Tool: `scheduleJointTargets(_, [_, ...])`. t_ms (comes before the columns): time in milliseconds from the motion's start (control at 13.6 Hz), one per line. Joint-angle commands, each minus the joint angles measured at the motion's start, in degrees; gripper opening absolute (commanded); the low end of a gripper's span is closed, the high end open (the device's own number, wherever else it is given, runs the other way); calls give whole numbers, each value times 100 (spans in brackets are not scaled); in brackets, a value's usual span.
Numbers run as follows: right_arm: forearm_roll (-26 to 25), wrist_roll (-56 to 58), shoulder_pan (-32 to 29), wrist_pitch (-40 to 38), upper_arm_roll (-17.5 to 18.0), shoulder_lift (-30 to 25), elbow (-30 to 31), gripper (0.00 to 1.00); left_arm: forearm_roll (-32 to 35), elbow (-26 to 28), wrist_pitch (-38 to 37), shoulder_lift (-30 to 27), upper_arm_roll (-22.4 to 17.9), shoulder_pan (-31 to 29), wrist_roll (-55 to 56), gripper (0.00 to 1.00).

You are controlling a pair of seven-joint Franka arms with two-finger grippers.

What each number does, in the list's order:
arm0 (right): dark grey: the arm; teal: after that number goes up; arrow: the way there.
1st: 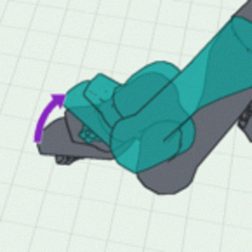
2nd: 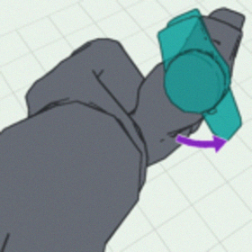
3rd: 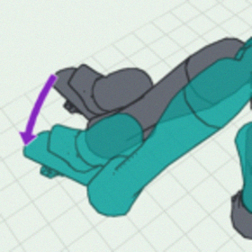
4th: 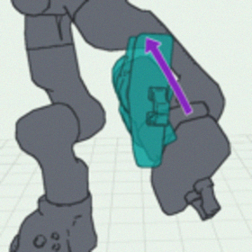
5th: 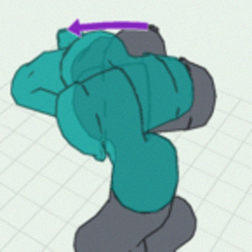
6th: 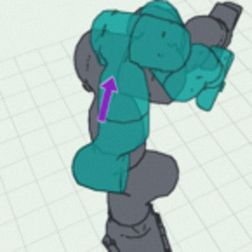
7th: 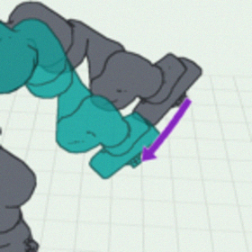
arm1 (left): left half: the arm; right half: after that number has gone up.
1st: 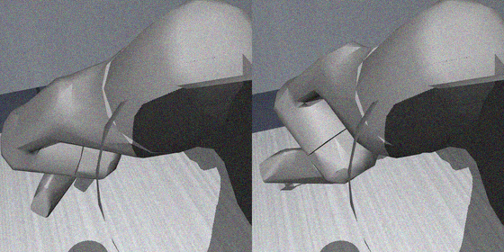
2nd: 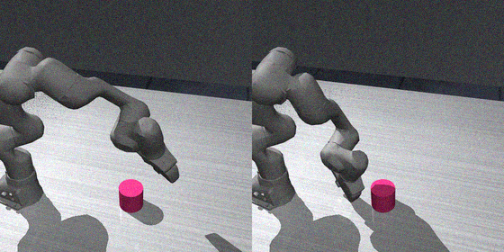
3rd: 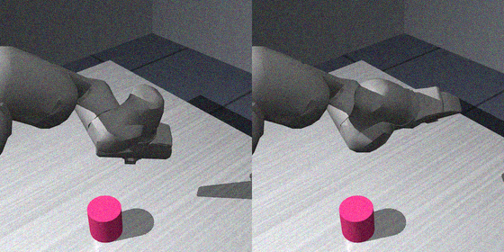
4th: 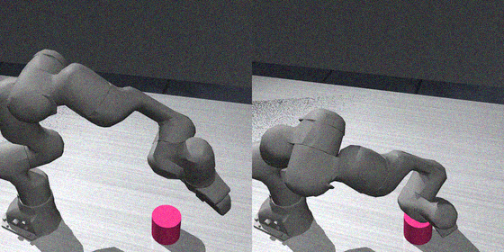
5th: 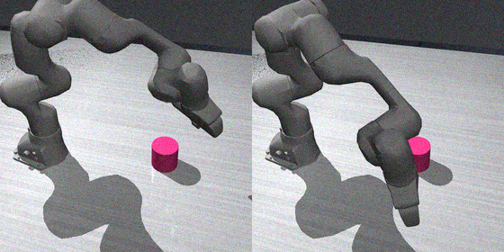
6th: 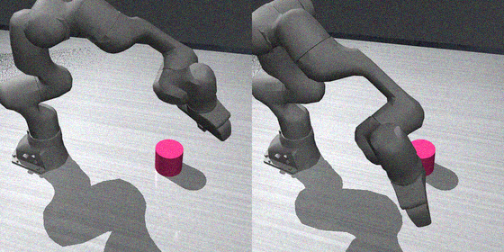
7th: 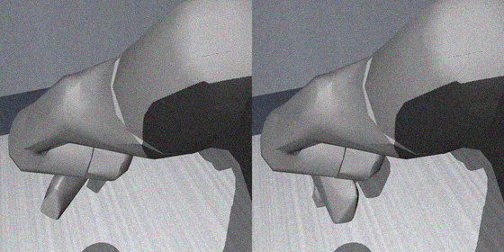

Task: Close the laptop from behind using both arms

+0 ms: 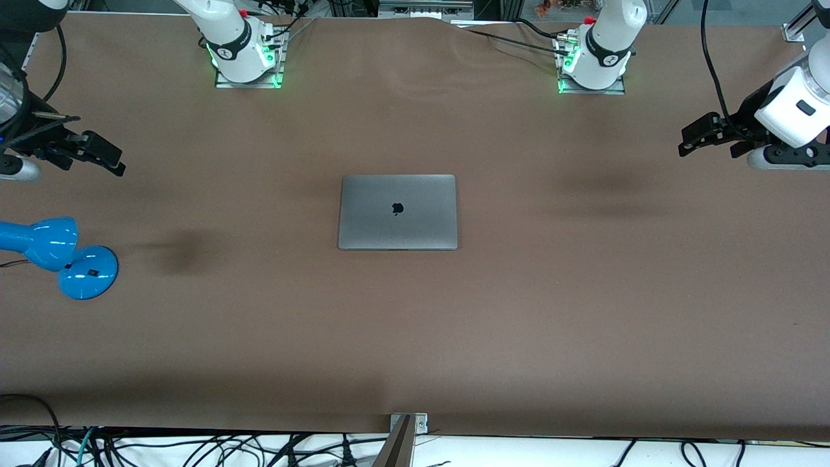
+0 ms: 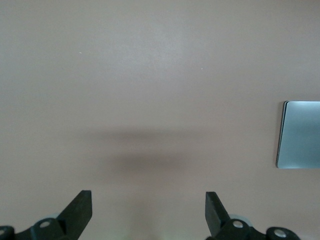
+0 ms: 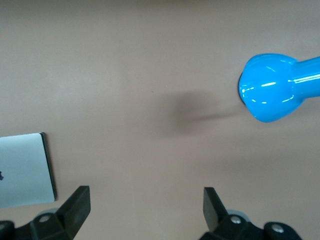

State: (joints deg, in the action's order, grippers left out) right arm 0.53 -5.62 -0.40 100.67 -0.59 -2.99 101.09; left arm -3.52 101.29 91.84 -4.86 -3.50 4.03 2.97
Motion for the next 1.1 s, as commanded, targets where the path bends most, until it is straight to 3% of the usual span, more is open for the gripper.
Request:
scheduleJointTargets(0, [132, 88, 23, 58, 6, -123, 95, 100, -71, -118, -8, -50, -45, 63, -25, 100])
scheduleJointTargets(514, [71, 79, 32, -442, 50, 62, -336, 100, 79, -127, -122, -32, -10, 54, -69, 100])
scheduleJointTargets(1028, [-114, 149, 75, -460, 59, 106, -345, 100, 79, -127, -157, -32, -1, 54, -16, 100])
